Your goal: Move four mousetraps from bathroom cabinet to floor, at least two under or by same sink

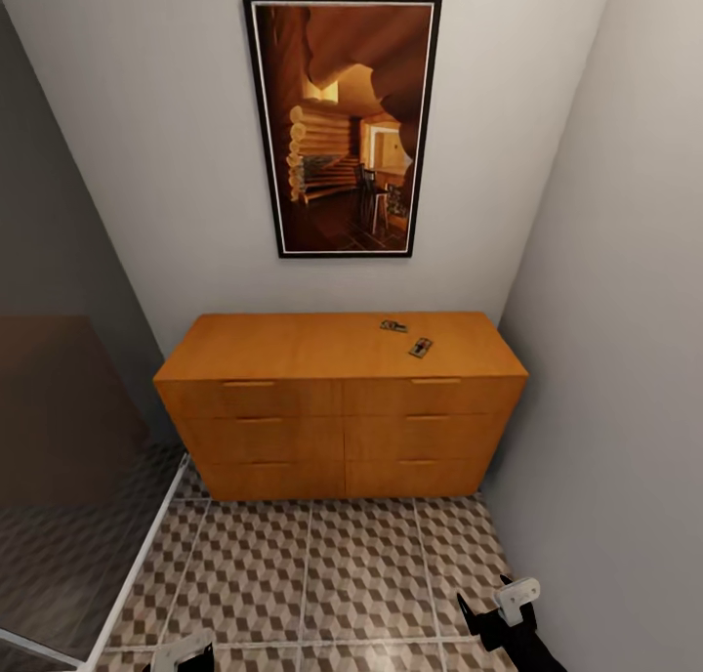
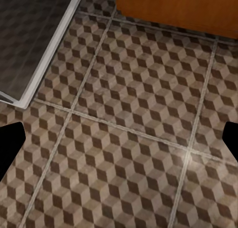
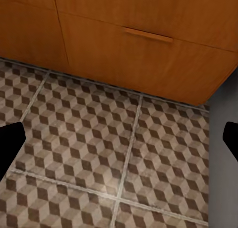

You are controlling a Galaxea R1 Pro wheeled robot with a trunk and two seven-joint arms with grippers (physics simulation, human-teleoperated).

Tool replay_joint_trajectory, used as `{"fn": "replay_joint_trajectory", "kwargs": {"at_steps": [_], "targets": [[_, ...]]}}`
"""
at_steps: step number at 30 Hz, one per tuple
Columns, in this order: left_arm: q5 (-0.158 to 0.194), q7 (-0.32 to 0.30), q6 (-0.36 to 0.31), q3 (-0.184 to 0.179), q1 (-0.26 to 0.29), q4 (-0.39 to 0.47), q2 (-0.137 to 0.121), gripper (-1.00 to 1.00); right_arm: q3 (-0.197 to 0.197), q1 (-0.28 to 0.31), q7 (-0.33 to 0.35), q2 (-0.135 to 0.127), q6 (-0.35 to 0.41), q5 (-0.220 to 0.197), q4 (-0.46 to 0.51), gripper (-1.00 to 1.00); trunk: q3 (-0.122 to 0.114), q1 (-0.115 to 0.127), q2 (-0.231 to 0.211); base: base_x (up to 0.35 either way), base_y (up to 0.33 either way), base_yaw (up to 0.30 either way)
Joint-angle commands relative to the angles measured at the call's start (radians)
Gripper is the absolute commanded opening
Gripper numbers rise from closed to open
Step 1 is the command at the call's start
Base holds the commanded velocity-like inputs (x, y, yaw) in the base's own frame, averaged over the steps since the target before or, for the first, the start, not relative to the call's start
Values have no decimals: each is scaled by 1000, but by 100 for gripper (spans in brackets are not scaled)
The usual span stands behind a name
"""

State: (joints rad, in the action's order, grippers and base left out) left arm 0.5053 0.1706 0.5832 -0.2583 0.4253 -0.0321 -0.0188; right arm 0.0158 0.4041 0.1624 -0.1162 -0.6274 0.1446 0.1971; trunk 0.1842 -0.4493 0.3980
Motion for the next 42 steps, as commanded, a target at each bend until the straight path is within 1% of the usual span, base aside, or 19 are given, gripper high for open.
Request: {"fn": "replay_joint_trajectory", "kwargs": {"at_steps": [1, 23, 28, 30, 32, 34, 35, 36, 37, 39, 40, 41, 42], "targets": [[2, 4, 4, -9, 2, -3, 0, 100, 1, 1, 0, 0, -3, 2, -1, 100, 2, -1, 2, 96, 0, 0], [2, 4, 4, -9, 1, -3, 0, 100, 1, 1, 0, 0, -2, 1, -1, 100, 2, -1, 2, 168, 0, 0], [2, 4, 4, -9, 2, -3, 0, 100, -1, 2, -1, 0, 3, 0, -30, 100, 2, -1, 2, 119, 0, 0], [2, 4, 4, -9, 2, -3, 0, 100, -4, 8, -2, 2, 6, 0, -37, 100, 2, -1, 2, 33, 0, 0], [2, 4, 4, -9, 2, -3, 0, 100, -6, 24, -6, 4, 26, 0, -37, 100, 2, -1, 2, 16, 0, 0], [2, 4, 4, -9, 2, -3, 0, 100, -8, 59, -22, 4, 79, 0, -15, 100, 2, -1, 2, 6, 0, 0], [2, 4, 4, -9, 2, -3, 1, 100, -9, 78, -28, 4, 120, 0, 11, 100, 2, -1, 2, 3, 0, 0], [2, 4, 4, -9, 2, -3, 1, 100, -10, 87, -30, 3, 144, 0, 29, 100, 2, -1, 2, 3, 0, 0], [2, 4, 4, -9, 1, -3, 1, 100, -11, 103, -33, 2, 197, 0, 76, 100, 2, -1, 2, 2, 0, 0], [2, 4, 4, -9, 1, -3, 2, 100, -12, 119, -35, 1, 336, -1, 227, 100, 2, -1, 2, 1, 0, 0], [1, 4, 4, -9, 2, -3, 2, 100, -13, 124, -36, 0, 460, -2, 366, 100, 2, -1, 2, 0, 0, 0], [1, 4, 4, -9, 2, -3, 2, 100, -13, 125, -35, 0, 505, -2, 417, 100, 2, -1, 2, 0, 0, 0], [1, 4, 4, -9, 1, -3, 2, 100, -14, 125, -35, 0, 596, -3, 526, 100, 2, -1, 2, 0, 0, 0]]}}
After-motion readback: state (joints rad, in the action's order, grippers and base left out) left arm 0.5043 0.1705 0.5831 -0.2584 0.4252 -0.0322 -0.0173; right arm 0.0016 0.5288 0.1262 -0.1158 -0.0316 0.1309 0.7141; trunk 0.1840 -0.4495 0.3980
